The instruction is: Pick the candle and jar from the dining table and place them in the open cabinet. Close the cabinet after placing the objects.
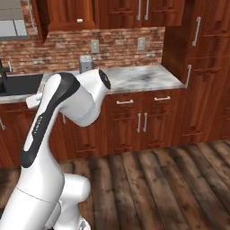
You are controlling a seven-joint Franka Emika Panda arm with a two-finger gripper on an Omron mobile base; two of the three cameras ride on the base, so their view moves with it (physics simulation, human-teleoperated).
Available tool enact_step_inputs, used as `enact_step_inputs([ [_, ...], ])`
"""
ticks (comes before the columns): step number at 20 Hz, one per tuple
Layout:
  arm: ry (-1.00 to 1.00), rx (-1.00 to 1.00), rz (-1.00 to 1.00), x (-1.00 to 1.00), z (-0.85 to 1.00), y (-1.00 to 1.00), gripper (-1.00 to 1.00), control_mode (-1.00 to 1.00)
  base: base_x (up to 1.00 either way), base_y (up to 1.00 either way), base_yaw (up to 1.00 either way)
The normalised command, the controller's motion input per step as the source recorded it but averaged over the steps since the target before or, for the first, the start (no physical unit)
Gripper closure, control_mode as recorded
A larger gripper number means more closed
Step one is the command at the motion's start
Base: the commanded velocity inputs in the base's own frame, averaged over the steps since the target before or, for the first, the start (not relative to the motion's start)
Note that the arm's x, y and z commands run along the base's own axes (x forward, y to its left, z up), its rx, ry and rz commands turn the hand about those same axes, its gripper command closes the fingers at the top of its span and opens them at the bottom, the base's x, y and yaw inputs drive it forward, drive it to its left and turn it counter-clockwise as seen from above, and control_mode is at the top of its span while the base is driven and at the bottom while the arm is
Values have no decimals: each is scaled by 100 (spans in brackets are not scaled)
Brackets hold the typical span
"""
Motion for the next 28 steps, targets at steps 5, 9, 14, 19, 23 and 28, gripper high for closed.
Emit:
enact_step_inputs([
  [5,0,0,0,0,0,0,100,100,96,0,0],
  [9,0,0,0,0,0,0,100,100,95,0,7],
  [14,0,0,0,0,0,0,100,100,84,0,14],
  [19,0,0,0,0,0,0,100,100,59,0,29],
  [23,0,0,0,0,0,0,100,100,32,-10,39],
  [28,0,0,0,0,0,0,100,100,5,-51,34],
])
